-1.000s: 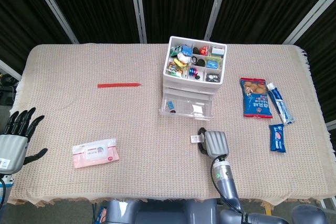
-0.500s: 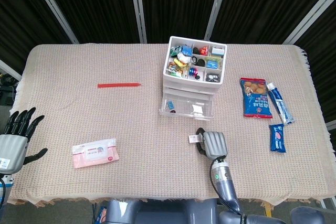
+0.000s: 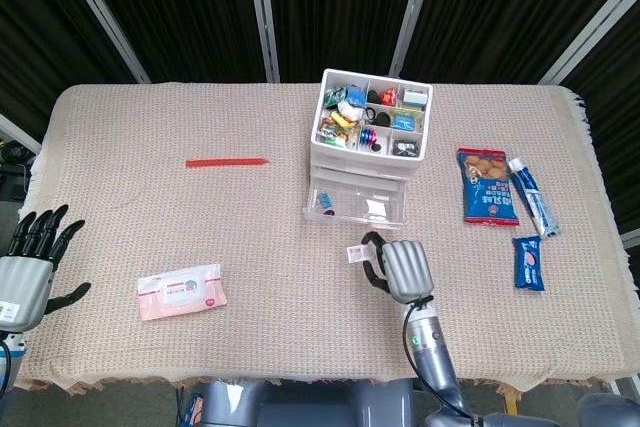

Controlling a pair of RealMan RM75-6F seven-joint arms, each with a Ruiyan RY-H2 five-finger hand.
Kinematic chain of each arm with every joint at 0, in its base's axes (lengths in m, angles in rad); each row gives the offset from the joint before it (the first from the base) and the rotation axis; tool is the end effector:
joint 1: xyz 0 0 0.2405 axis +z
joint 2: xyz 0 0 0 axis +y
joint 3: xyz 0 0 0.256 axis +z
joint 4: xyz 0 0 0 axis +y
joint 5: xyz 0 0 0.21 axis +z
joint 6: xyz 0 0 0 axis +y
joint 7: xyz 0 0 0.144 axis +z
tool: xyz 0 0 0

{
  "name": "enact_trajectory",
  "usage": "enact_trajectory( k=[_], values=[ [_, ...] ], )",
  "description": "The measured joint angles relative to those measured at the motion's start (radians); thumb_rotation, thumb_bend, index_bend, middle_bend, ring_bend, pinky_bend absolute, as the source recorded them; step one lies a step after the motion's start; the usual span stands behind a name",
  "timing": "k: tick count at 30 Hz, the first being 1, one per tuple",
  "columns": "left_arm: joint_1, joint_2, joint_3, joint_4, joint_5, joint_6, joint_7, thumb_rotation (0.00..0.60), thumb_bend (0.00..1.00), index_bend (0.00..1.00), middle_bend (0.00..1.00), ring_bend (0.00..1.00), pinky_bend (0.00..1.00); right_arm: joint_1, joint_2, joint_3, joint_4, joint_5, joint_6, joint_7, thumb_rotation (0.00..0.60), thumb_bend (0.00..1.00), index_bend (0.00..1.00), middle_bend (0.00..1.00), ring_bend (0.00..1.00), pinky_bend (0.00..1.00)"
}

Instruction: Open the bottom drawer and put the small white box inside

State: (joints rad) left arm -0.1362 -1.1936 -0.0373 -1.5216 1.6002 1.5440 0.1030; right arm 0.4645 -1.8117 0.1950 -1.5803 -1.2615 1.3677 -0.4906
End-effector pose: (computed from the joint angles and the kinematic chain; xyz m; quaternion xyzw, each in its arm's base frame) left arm -0.2970 0.1939 0.1435 -0.6411 -0.2998 -0.4007 0.5818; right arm -0.1332 -0.2661 -0.0331 0.6088 -0.4176 0.4733 0.4806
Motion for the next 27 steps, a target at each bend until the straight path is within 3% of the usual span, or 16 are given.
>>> enact_trajectory(
  k=[7, 12, 15, 18, 22, 27],
  values=[
    [-0.001, 0.001, -0.001, 0.0, -0.002, -0.002, -0.004, 0.6, 0.11, 0.15, 0.0, 0.0, 0.0, 0.058, 0.012, 0.124, 0.009, 0.057, -0.026, -0.058, 0.6, 0.35, 0.61, 0.83, 0.81, 0.74],
    [-0.002, 0.005, 0.0, -0.001, -0.002, -0.006, -0.013, 0.6, 0.11, 0.15, 0.0, 0.0, 0.0, 0.119, 0.0, 0.228, 0.094, 0.154, -0.06, -0.093, 0.6, 0.34, 0.59, 0.83, 0.81, 0.74],
    [-0.003, 0.006, 0.0, -0.001, -0.004, -0.009, -0.017, 0.6, 0.11, 0.15, 0.0, 0.0, 0.0, 0.15, -0.013, 0.267, 0.154, 0.184, -0.072, -0.097, 0.6, 0.32, 0.38, 0.82, 0.81, 0.74],
    [-0.004, 0.008, 0.0, -0.002, -0.006, -0.012, -0.02, 0.6, 0.11, 0.15, 0.0, 0.0, 0.0, 0.175, -0.023, 0.281, 0.207, 0.21, -0.087, -0.089, 0.6, 0.26, 0.19, 0.81, 0.8, 0.73],
    [-0.004, 0.009, 0.001, -0.003, -0.005, -0.013, -0.02, 0.6, 0.11, 0.15, 0.0, 0.0, 0.0, 0.175, -0.025, 0.268, 0.219, 0.227, -0.1, -0.069, 0.6, 0.21, 0.18, 0.79, 0.78, 0.72],
    [-0.002, 0.009, 0.002, -0.004, -0.003, -0.009, -0.019, 0.6, 0.11, 0.15, 0.0, 0.0, 0.0, 0.155, -0.015, 0.211, 0.216, 0.199, -0.092, -0.049, 0.6, 0.18, 0.17, 0.77, 0.76, 0.7]
  ],
)
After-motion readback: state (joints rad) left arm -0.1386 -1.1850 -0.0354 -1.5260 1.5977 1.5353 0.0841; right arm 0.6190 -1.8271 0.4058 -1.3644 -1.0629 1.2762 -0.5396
